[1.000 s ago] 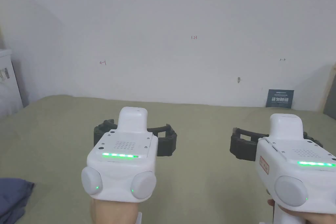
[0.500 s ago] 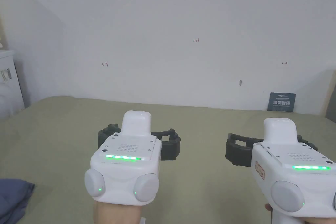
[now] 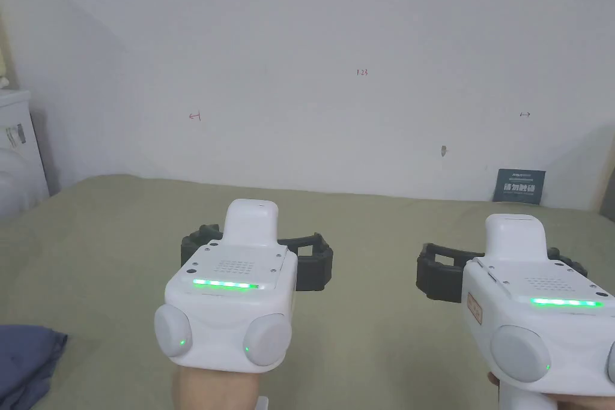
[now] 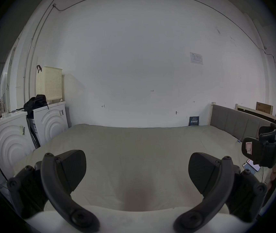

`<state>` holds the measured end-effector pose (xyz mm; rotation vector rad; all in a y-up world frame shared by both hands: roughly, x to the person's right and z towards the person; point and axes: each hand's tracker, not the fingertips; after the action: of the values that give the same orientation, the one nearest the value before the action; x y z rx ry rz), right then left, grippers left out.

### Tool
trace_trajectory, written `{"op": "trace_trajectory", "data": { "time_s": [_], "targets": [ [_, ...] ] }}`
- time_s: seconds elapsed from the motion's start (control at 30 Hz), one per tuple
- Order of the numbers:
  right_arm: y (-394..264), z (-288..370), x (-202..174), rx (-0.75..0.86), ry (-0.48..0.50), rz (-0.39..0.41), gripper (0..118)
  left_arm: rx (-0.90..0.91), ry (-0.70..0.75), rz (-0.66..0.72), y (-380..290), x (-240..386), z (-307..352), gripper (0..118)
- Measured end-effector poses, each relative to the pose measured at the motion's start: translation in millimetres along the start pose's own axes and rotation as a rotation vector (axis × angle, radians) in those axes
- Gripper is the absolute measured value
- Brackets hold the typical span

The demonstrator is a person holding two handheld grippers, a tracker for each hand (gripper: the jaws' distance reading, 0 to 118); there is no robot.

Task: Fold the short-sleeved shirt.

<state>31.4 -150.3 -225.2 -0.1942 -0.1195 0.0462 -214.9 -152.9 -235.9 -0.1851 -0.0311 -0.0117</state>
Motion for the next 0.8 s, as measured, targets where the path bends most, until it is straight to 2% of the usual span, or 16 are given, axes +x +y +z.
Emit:
{"op": "trace_trajectory", "data": {
  "time_s": [0.1,0.23,0.3,0.33,0.43,0.8],
  "targets": [
    [-0.4,4.1,1.3,0.030,0.038,0.009,118,-0.005,-0.006,0.001,-1.0,0.5,0.5,118],
    [-1.0,4.7,-0.5,0.063,0.010,0.013,118,-0.019,-0.008,0.007,-3.6,0.7,-1.4,118],
    [-0.1,1.0,0.9,0.041,-0.007,-0.009,118,-0.022,-0.011,0.011,-4.2,0.7,-1.6,118],
    [1.2,0.2,3.0,-0.001,-0.011,-0.049,118,-0.024,-0.011,0.010,-4.3,0.6,-1.7,118],
    [4.3,-4.2,7.6,-0.067,0.024,-0.088,118,-0.028,-0.010,0.008,-4.4,-0.3,-2.1,118],
    [-1.0,0.6,2.8,0.004,0.009,-0.034,118,-0.031,-0.009,0.012,-4.2,-3.5,-1.1,118]
  ]
}}
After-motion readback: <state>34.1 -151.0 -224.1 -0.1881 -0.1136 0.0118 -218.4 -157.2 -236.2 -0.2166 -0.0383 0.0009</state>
